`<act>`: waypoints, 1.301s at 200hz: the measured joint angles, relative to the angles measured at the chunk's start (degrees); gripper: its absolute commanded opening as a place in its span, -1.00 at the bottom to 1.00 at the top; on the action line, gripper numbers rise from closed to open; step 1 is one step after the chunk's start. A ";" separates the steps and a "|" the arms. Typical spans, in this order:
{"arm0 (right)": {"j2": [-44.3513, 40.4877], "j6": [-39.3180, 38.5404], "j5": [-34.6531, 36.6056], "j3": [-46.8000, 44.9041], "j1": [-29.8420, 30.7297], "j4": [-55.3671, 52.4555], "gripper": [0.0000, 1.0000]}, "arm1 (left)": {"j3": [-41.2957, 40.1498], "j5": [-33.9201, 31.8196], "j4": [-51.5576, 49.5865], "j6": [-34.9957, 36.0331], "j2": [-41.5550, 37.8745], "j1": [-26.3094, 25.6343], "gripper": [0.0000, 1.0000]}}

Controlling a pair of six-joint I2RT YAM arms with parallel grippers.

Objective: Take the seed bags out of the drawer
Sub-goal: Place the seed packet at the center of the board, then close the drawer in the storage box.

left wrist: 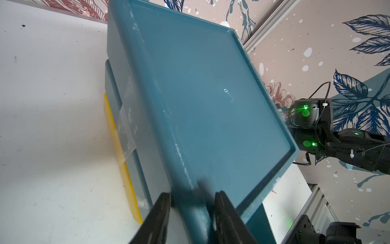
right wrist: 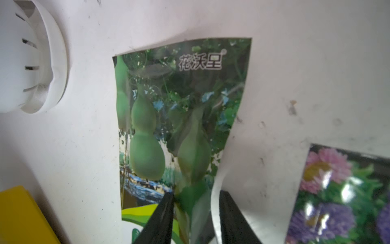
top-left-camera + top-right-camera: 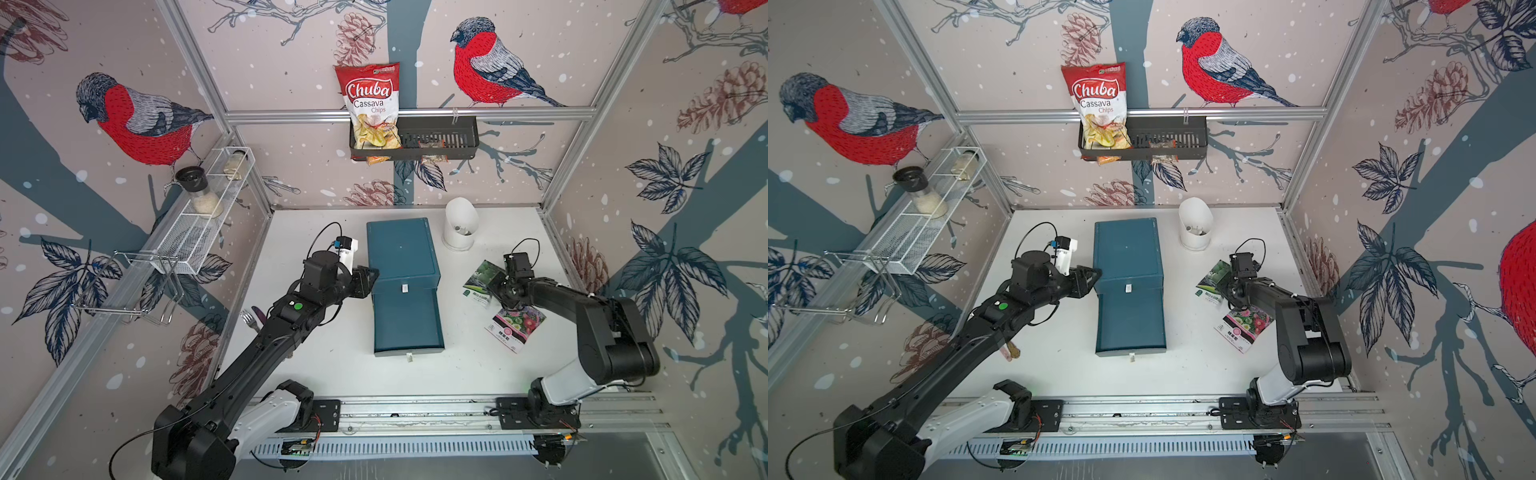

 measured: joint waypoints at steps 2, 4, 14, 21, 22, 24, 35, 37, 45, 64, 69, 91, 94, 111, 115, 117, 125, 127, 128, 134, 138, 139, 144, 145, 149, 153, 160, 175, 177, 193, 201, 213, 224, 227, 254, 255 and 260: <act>-0.11 0.00 0.04 0.00 0.00 -0.17 -0.02 | 0.13 0.00 -0.07 -0.02 0.11 0.00 -0.20; -0.26 0.00 0.11 0.00 0.00 -0.48 -0.01 | 0.28 -0.02 -0.17 -0.02 0.22 0.00 -0.19; -1.09 0.00 0.33 0.02 0.28 -1.99 0.02 | 1.01 -0.09 -0.68 -0.20 0.66 0.00 -0.19; -1.79 0.00 0.90 0.07 0.59 -3.30 0.05 | 1.40 -0.17 -1.14 -0.24 0.90 0.00 -0.18; -1.90 0.00 0.98 0.09 0.63 -3.45 0.05 | 1.46 -0.20 -1.29 -0.24 0.92 0.00 -0.17; -2.16 0.02 1.18 0.11 0.76 -3.87 0.07 | 1.55 -0.22 -1.46 -0.28 0.96 0.00 -0.17; -3.80 0.07 1.66 0.52 1.55 -5.75 0.14 | 1.86 -0.22 -2.05 -0.37 0.94 0.00 -0.14; -4.04 0.11 1.84 0.59 1.68 -6.01 0.16 | 1.90 -0.22 -2.14 -0.39 0.92 0.00 -0.13; -5.46 0.31 2.69 1.22 2.54 -7.32 0.21 | 2.10 -0.24 -2.75 -0.44 0.81 0.00 -0.10; -9.03 0.48 5.46 2.80 5.75 -10.34 0.32 | 2.80 -0.68 -4.52 -1.20 0.50 0.00 0.07; -10.14 0.63 6.32 3.23 7.06 -11.23 0.34 | 3.02 -0.92 -4.96 -1.42 0.42 0.00 0.11; -15.26 2.45 11.08 4.83 15.50 -14.49 0.48 | 3.91 -1.46 -6.73 -1.77 0.11 0.00 0.21; -16.11 2.45 11.82 4.96 17.07 -15.02 0.49 | 4.00 -1.46 -6.91 -1.77 0.11 0.00 0.21; -21.03 4.63 16.06 5.03 26.45 -17.51 0.53 | 4.55 -1.44 -7.61 -2.01 0.31 0.15 0.23; -22.23 5.35 16.96 5.03 29.00 -17.94 0.53 | 4.68 -1.44 -7.65 -2.03 0.44 0.24 0.23; -22.71 5.55 17.42 4.98 29.92 -17.99 0.53 | 4.76 -1.44 -7.67 -2.12 0.50 0.28 0.23; -24.98 6.84 19.34 4.87 34.99 -18.80 0.54 | 5.05 -1.38 -7.67 -2.64 0.90 0.46 0.23; -25.68 7.17 20.04 4.87 36.79 -19.15 0.53 | 5.09 -1.38 -7.67 -2.73 0.98 0.48 0.24; -25.90 7.32 20.28 4.87 37.44 -19.26 0.54 | 5.16 -1.38 -7.67 -2.86 1.05 0.50 0.24; -27.50 8.63 22.51 4.85 42.12 -20.06 0.54 | 5.27 -1.38 -7.65 -3.02 1.33 0.68 0.24; -28.20 9.16 23.76 4.85 44.39 -20.37 0.54 | 5.38 -1.33 -7.65 -3.04 1.55 0.83 0.25; -28.50 9.53 24.26 4.87 45.48 -20.57 0.54 | 5.38 -1.33 -7.65 -3.06 1.62 0.87 0.25; -29.38 10.40 25.94 4.90 49.40 -20.98 0.53 | 5.49 -1.33 -7.58 -3.19 1.88 1.03 0.26; -29.51 10.60 26.25 4.90 49.94 -21.03 0.53 | 5.49 -1.33 -7.58 -3.26 1.92 1.05 0.26; -30.10 11.41 27.71 4.98 53.35 -21.55 0.53 | 5.51 -1.31 -7.48 -3.43 2.12 1.20 0.28; -30.56 12.26 29.49 5.09 56.78 -22.12 0.53 | 5.55 -1.31 -7.41 -3.43 2.25 1.31 0.28; -31.06 13.57 31.95 5.25 62.90 -22.71 0.52 | 5.55 -1.27 -7.17 -3.61 2.45 1.55 0.29; -30.64 15.85 36.26 5.70 74.34 -23.15 0.49 | 5.55 -1.29 -5.92 -4.72 2.89 1.75 0.28; -30.49 15.93 36.79 5.75 75.38 -23.17 0.49 | 5.55 -1.29 -5.75 -4.74 2.95 1.75 0.28; -27.28 17.31 40.26 6.56 84.15 -23.19 0.49 | 5.55 -1.49 -4.90 -5.20 3.39 1.99 0.25; -24.98 17.57 41.18 7.15 87.41 -23.08 0.50 | 5.46 -1.88 -4.39 -6.08 3.43 2.08 0.25; -21.44 18.62 41.75 8.04 90.07 -22.95 0.51 | 4.96 -2.16 -3.26 -6.25 3.28 2.14 0.27; -18.16 19.54 41.99 8.41 90.86 -22.38 0.51 | 4.59 -2.14 -2.71 -6.58 3.19 2.14 0.27; -17.20 20.17 42.01 8.41 90.99 -22.16 0.51 | 4.48 -2.14 -2.43 -6.95 3.19 2.14 0.27; -11.10 21.51 40.59 7.37 89.72 -19.93 0.46 | 4.28 -2.14 -1.22 -7.43 4.02 2.14 0.25; -10.84 21.51 40.44 7.34 89.53 -19.76 0.46 | 4.26 -2.14 -1.20 -7.41 4.07 2.14 0.25; -10.10 21.66 40.00 7.34 89.00 -19.17 0.43 | 4.11 -2.14 -1.14 -7.41 4.28 2.14 0.24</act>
